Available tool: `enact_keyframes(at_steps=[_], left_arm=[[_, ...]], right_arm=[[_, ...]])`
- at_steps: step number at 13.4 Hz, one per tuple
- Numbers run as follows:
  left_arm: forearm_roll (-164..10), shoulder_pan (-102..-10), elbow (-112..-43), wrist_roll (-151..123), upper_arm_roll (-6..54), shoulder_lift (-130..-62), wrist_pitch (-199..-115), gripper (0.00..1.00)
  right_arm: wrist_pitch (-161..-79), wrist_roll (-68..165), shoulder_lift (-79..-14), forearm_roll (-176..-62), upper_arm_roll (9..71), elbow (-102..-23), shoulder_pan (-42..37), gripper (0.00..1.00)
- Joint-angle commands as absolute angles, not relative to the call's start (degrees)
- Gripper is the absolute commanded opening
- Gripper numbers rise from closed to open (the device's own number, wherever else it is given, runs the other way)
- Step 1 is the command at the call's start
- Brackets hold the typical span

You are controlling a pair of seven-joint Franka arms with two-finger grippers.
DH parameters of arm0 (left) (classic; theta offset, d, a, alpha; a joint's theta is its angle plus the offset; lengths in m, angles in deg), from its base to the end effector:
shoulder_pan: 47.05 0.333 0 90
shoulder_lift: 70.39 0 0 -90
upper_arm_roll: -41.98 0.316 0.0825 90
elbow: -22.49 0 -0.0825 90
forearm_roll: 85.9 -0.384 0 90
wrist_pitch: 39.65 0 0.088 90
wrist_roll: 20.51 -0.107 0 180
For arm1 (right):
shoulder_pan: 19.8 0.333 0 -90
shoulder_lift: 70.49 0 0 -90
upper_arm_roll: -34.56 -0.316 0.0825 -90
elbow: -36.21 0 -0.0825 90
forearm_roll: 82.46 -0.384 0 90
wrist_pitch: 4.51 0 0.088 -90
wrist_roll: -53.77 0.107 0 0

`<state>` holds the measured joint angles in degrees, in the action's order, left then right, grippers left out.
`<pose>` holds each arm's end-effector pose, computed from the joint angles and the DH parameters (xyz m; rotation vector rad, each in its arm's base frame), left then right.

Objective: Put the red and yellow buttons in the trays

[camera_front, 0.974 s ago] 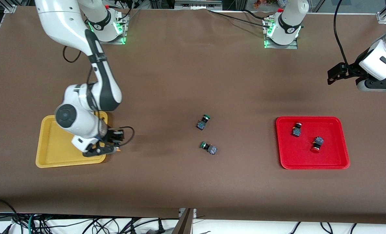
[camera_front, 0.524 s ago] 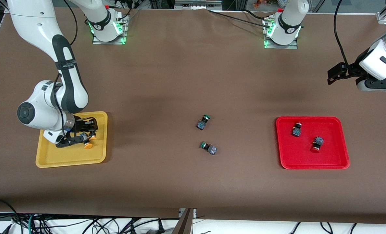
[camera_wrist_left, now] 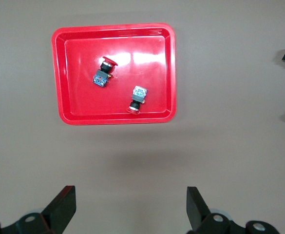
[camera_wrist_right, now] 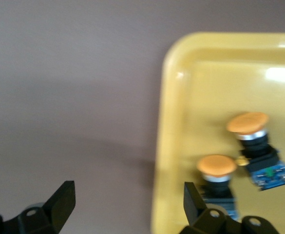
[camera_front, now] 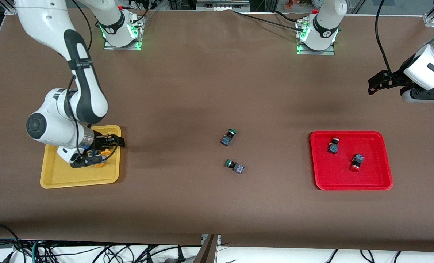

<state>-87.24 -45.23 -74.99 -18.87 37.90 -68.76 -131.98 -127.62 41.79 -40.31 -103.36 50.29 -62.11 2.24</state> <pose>0.5448 -0.0196 0.5819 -3.1127 0.0193 0.0944 0.6539 0.1047 0.2868 -2.9701 -0.2070 0.0847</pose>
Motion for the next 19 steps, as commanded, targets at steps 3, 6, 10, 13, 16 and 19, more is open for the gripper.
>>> enact_keyframes(at_steps=[3, 6, 10, 13, 16, 19], left_arm=[[-85.46, -45.29, -72.96, -19.28, 38.11, -69.77, -130.71, 1.0], [-85.46, -45.29, -73.04, -19.28, 38.11, -69.86, -130.71, 1.0], [-85.46, -45.29, -72.96, -19.28, 38.11, -69.77, -130.71, 1.0], [-85.46, -45.2, -73.04, -19.28, 38.11, -69.86, -130.71, 1.0], [-85.46, -45.2, -73.04, -19.28, 38.11, -69.86, -130.62, 1.0], [-85.46, -45.2, -73.04, -19.28, 38.11, -69.77, -130.62, 1.0]], right_arm=[[-118.52, 56.67, -48.67, -93.2, 50.38, -58.27, 8.32, 0.99], [-110.97, 55.97, -56.57, -91.43, 50.56, -58.97, 8.24, 0.99], [-101.65, 51.76, -65.55, -86.51, 50.83, -59.32, 5.1, 0.99], [-98.99, 48.41, -67.85, -84.93, 48.63, -59.33, -0.19, 0.99], [-99.25, 48.41, -68.2, -84.4, 43.36, -58.54, -6.61, 0.99], [-98.9, 49.2, -67.33, -84.31, 43.09, -56.34, -6.62, 0.99]])
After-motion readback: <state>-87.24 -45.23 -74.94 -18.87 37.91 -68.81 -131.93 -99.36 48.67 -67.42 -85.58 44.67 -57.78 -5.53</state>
